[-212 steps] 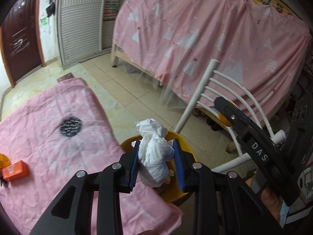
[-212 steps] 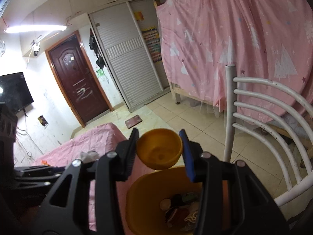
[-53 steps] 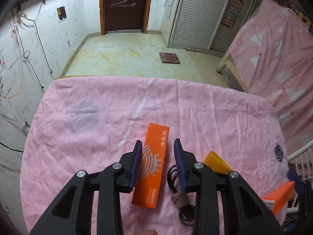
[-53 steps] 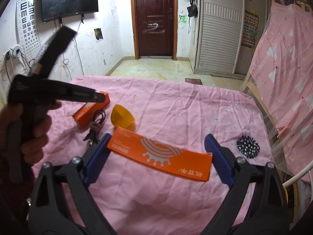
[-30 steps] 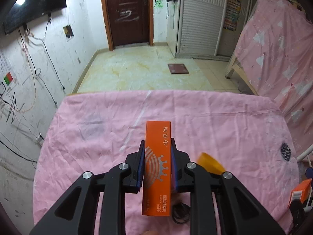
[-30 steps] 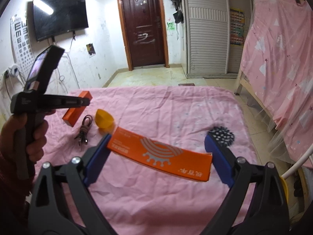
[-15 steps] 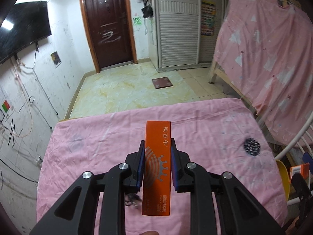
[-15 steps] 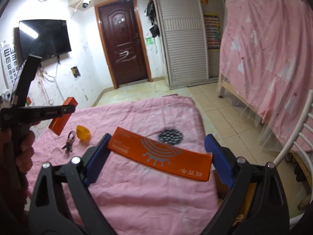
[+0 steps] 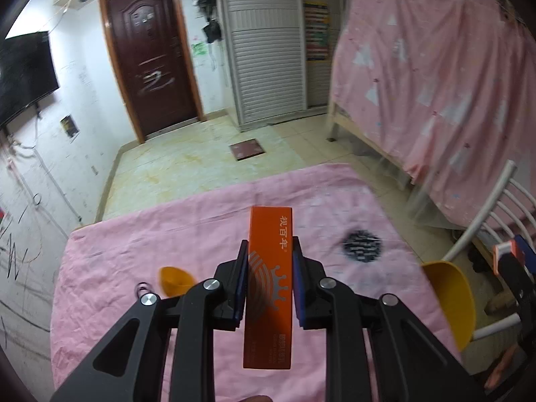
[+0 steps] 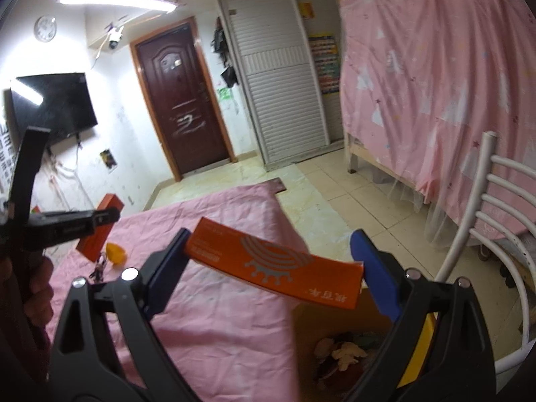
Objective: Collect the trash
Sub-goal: 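Carry both orange boxes toward the yellow bin, then open both tools over the yellow bin to drop the boxes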
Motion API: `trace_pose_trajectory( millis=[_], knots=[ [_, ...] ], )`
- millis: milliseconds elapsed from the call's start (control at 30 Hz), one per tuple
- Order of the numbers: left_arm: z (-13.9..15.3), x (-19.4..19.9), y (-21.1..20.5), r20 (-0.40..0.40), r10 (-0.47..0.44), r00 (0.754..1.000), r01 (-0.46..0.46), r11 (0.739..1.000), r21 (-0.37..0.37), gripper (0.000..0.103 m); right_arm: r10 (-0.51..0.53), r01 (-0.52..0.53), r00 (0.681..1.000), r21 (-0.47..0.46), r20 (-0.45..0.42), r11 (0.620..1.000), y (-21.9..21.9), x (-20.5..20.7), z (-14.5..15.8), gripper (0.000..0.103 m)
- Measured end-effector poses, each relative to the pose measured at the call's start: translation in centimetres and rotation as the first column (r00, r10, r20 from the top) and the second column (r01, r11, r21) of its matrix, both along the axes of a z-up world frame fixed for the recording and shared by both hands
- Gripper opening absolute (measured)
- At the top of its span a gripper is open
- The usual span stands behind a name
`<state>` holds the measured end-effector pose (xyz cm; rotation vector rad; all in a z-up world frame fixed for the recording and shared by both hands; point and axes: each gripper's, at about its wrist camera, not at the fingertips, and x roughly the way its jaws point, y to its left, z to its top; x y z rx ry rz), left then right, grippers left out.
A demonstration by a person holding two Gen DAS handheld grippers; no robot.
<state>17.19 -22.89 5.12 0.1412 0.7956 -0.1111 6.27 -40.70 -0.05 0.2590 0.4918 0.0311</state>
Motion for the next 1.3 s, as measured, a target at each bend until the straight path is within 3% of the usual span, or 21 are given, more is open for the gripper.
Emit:
trace_pose_trajectory(
  millis=[233,467,1067,1300],
  knots=[
    [0.5,-1.5,-5.6,-0.010,-0.112,0.994,0.112,0.993,-0.024,0.016,-0.072,0.074,0.997,0.058,-0.028,0.996,-4.1,-0.4,-1.3,0.092],
    [0.1,-3.2,-10.7,-0.011,-0.236,0.972,0.235,0.971,-0.034,0.016,-0.117,0.119,0.993,0.098,-0.031,0.988,-6.8,-0.9,-1.8,0.096],
    [-2.5,-4.9,-17.7,-0.070,-0.420,0.905,0.410,0.904,-0.122,0.016,-0.215,0.203,0.976,0.210,0.033,0.956,-10.7,-3.3,-1.3,0.097],
    [-3.7,-4.8,-18.4,-0.102,-0.419,0.902,0.409,0.906,-0.110,0.030,-0.202,0.191,0.979,0.214,0.031,0.958,-10.6,-2.9,-1.2,0.097]
  ],
)
